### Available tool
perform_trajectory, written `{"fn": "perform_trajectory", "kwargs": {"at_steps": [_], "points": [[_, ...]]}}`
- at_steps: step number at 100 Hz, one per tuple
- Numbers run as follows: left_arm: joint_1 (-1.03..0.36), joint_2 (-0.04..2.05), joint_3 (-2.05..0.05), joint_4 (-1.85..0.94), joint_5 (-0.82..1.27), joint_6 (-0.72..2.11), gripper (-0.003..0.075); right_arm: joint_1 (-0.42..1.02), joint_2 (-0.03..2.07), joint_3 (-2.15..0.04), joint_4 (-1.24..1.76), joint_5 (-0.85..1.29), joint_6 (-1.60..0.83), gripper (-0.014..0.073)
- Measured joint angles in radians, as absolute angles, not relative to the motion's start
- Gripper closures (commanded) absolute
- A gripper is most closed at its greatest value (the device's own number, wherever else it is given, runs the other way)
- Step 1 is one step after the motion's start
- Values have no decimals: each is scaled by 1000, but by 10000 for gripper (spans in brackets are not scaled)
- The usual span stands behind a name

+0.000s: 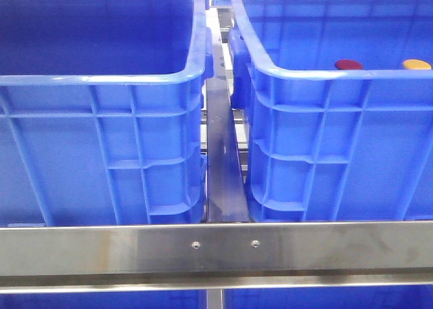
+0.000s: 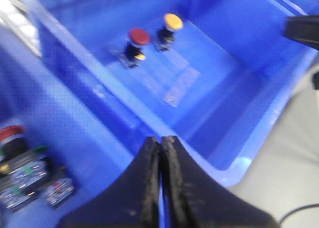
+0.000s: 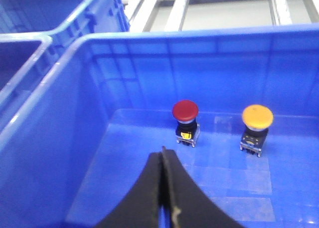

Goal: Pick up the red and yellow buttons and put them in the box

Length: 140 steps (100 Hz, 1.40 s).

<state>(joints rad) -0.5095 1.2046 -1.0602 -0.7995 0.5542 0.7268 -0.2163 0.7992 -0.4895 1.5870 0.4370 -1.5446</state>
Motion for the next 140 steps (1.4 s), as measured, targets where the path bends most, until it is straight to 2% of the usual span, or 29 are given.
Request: {"fn": "perform_trajectory", "kwargs": {"at_steps": [45, 78, 95, 140], "points": [[-510, 837, -718, -796, 352, 730, 740, -216, 378, -335, 1585, 459, -1545, 662], [-510, 575, -531, -796, 300, 753, 740, -216, 106, -227, 1585, 477, -1546, 662], [-510, 513, -474, -796, 292, 753, 740, -216, 55, -212, 1585, 481, -1546, 662], [-510, 505, -467, -798, 271, 755, 740, -216, 55, -210, 1585, 484, -1546, 662]]}}
